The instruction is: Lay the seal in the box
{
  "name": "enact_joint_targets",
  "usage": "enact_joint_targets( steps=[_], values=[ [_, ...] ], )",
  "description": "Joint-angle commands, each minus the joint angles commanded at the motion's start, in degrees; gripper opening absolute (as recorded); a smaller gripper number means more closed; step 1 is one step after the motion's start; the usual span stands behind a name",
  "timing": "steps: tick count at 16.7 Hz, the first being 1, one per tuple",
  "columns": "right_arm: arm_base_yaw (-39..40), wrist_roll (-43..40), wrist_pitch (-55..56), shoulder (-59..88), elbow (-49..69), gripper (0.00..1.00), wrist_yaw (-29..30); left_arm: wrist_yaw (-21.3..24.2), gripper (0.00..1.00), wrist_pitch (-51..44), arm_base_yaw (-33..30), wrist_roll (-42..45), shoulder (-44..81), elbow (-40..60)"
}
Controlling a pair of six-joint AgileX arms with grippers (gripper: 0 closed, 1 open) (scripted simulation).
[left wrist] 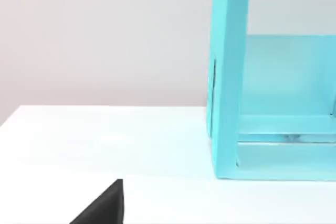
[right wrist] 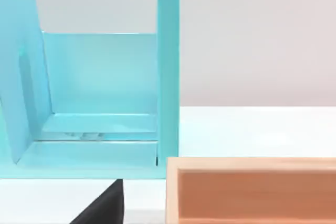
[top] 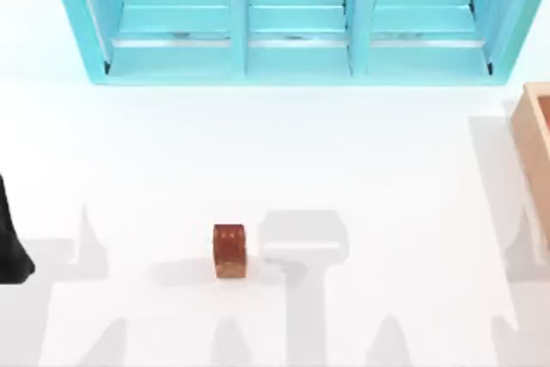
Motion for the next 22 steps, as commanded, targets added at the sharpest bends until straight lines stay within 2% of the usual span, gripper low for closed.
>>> enact_joint_targets(
  steps=[5, 9, 15, 22],
  values=[
    [1.13, 0.67, -1.74, 3.13, 3.20, 1.00, -0.04, 0.00, 1.00, 0.00, 0.00, 0.00, 0.00, 0.00],
    [5.16, 3.59, -8.65, 15.77, 15.98, 1.00, 0.08, 0.00, 1.00, 0.00, 0.00, 0.00, 0.00, 0.00],
    [14.63, 11.63, -26.22, 51.49, 48.54, 1.00, 0.85, 0.00, 1.00, 0.00, 0.00, 0.00, 0.00, 0.00],
    [28.56, 25.25, -51.75, 98.26, 88.40, 1.00, 1.38, 0.00, 1.00, 0.00, 0.00, 0.00, 0.00, 0.00]
  ],
)
